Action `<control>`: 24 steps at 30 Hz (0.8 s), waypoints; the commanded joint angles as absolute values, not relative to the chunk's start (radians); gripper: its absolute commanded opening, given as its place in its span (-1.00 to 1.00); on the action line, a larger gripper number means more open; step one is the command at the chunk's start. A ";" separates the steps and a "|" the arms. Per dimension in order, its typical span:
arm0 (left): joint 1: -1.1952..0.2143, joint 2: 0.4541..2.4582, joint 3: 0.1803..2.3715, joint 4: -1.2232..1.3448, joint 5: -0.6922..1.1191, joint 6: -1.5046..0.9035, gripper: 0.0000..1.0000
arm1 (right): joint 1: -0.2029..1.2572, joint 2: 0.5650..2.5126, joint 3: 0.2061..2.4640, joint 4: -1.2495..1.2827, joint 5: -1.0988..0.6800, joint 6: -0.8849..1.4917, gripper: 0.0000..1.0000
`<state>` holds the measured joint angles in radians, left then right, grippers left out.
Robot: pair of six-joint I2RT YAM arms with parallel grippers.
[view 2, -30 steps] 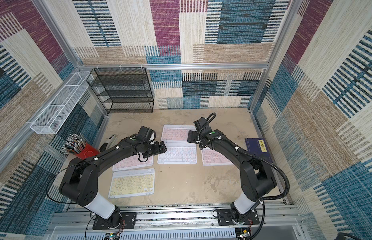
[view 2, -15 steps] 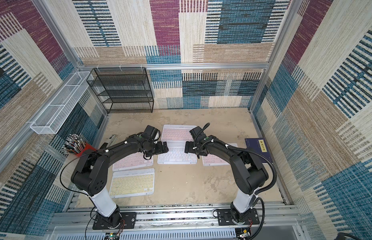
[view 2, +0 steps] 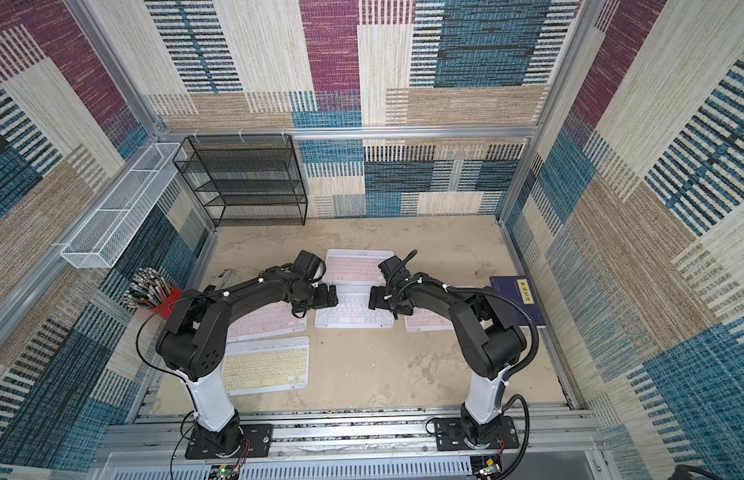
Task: Stack the numeric keypads
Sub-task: Pick up the numeric keypad from the center of the board.
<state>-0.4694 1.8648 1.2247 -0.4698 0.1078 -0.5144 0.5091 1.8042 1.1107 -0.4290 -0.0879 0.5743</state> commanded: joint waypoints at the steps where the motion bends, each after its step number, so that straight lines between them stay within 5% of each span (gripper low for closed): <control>1: -0.474 1.874 1.237 -0.484 0.117 -0.486 0.93 | 0.509 1.811 1.115 -0.394 -0.095 0.574 0.86; 24: -0.471 1.882 1.087 -0.306 0.303 -0.487 0.92 | 0.431 1.811 0.998 -0.233 -0.348 0.558 0.85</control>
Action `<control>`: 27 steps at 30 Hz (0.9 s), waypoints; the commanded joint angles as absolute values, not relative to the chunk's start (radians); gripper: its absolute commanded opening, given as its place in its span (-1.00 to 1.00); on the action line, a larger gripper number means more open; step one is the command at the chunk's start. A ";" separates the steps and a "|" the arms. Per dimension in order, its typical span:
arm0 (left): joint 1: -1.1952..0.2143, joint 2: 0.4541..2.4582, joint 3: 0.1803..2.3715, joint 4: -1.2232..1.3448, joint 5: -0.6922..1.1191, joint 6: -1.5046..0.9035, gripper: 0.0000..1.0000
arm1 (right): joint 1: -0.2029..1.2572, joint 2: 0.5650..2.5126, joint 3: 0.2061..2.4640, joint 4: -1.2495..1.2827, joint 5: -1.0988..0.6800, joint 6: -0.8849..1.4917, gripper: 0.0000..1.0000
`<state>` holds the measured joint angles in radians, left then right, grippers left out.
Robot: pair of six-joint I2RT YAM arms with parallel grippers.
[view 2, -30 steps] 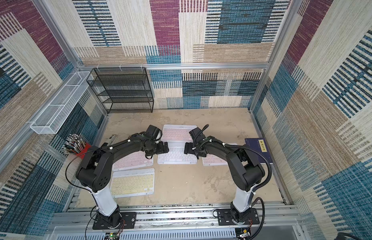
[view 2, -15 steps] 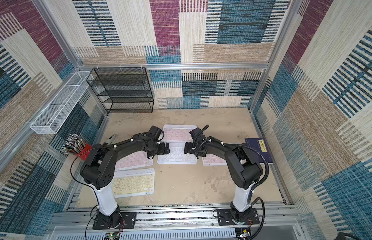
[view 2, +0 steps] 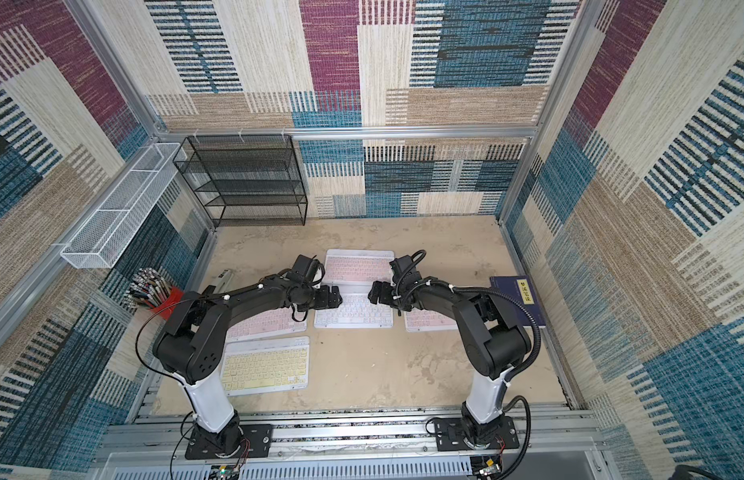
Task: Stack the numeric keypads
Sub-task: Pick up the numeric keypad from the center of the board.
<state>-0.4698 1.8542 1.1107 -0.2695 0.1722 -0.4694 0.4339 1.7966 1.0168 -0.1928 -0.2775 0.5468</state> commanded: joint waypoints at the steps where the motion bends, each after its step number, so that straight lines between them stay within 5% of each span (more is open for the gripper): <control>1: -0.468 1.881 1.080 -0.297 0.317 -0.491 0.92 | 0.427 1.812 0.994 -0.227 -0.355 0.558 0.85; 27: -0.398 1.725 0.856 0.052 0.597 -0.603 0.77 | 0.408 1.789 0.913 -0.128 -0.461 0.571 0.83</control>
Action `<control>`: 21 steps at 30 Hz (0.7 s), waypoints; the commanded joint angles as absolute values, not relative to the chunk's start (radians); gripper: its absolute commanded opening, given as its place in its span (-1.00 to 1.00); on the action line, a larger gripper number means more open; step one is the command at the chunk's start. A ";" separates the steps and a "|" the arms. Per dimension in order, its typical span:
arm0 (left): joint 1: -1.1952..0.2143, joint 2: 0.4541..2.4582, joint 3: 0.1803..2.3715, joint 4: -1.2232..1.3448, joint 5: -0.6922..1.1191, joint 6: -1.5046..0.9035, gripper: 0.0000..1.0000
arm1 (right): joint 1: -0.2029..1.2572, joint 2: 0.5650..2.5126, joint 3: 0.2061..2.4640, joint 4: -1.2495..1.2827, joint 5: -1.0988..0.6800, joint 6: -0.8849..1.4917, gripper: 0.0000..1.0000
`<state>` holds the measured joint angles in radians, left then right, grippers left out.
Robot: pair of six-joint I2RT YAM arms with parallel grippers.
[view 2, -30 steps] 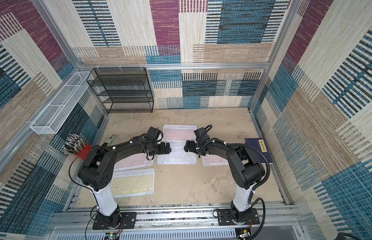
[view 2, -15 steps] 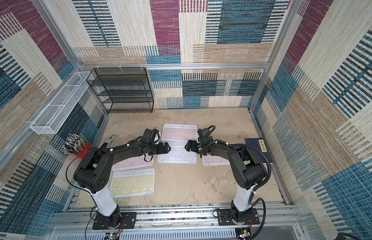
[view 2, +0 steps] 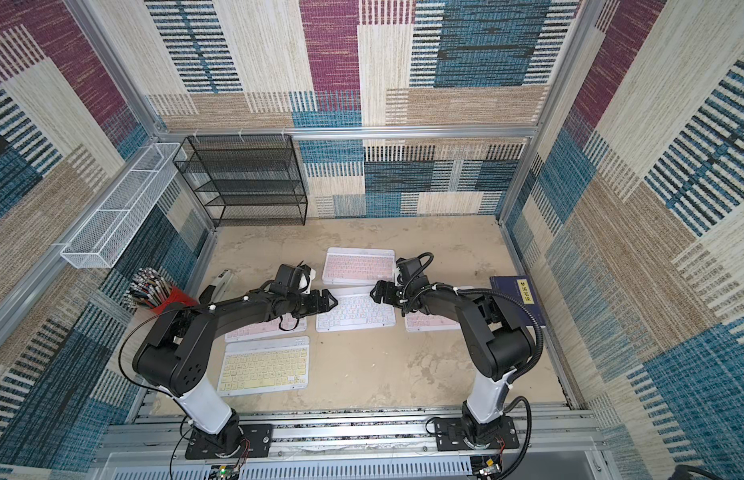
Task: Stack the numeric keypads
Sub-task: Pick up the numeric keypad from the center of the board.
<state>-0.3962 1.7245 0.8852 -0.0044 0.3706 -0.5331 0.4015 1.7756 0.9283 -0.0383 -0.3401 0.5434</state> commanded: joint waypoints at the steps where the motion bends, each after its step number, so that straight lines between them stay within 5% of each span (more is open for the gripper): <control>1: -0.394 1.724 0.842 0.087 0.621 -0.619 0.76 | 0.408 1.789 0.909 -0.126 -0.462 0.569 0.83; 21: -0.373 1.753 0.765 0.316 0.732 -0.749 0.57 | 0.408 1.794 0.897 -0.115 -0.503 0.566 0.82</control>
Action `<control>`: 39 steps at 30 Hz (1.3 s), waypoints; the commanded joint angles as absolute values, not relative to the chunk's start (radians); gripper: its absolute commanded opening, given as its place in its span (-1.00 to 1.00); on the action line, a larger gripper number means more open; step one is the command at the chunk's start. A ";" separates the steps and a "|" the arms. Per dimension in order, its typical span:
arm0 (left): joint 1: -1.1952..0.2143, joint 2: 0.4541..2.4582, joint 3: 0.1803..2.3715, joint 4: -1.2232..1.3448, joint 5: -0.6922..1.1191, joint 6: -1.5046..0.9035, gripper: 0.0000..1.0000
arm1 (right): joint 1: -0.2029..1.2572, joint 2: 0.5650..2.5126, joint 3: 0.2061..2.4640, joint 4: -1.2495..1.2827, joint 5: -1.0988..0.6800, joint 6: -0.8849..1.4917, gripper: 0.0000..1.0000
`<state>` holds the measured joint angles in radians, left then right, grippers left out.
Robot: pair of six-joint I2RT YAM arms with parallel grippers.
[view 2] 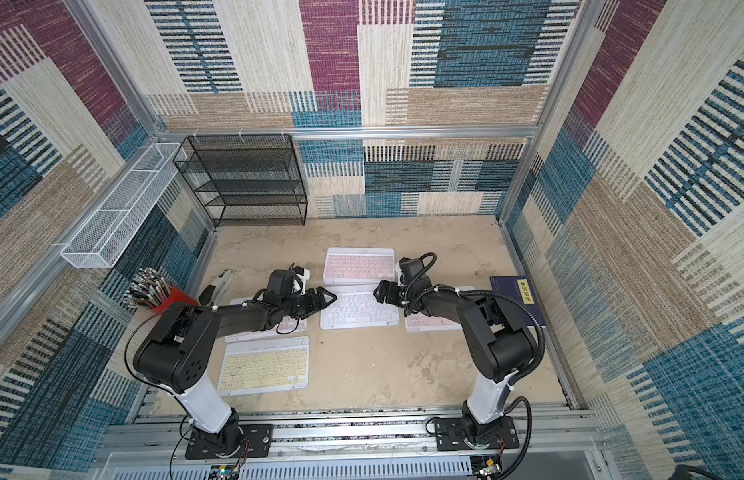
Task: Stack the numeric keypads
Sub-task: Pick up the numeric keypad from the center of the board.
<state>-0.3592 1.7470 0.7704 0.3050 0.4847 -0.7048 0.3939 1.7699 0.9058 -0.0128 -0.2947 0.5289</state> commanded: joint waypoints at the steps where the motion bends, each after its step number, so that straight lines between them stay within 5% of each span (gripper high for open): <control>1: -0.372 1.752 0.764 0.315 0.733 -0.748 0.55 | 0.408 1.797 0.896 -0.111 -0.506 0.567 0.81; 11: -0.368 1.730 0.740 0.321 0.739 -0.748 0.15 | 0.408 1.796 0.882 -0.084 -0.539 0.577 0.80; 39: -0.360 1.696 0.652 0.554 0.790 -0.877 0.18 | 0.408 1.772 0.839 -0.019 -0.649 0.619 0.75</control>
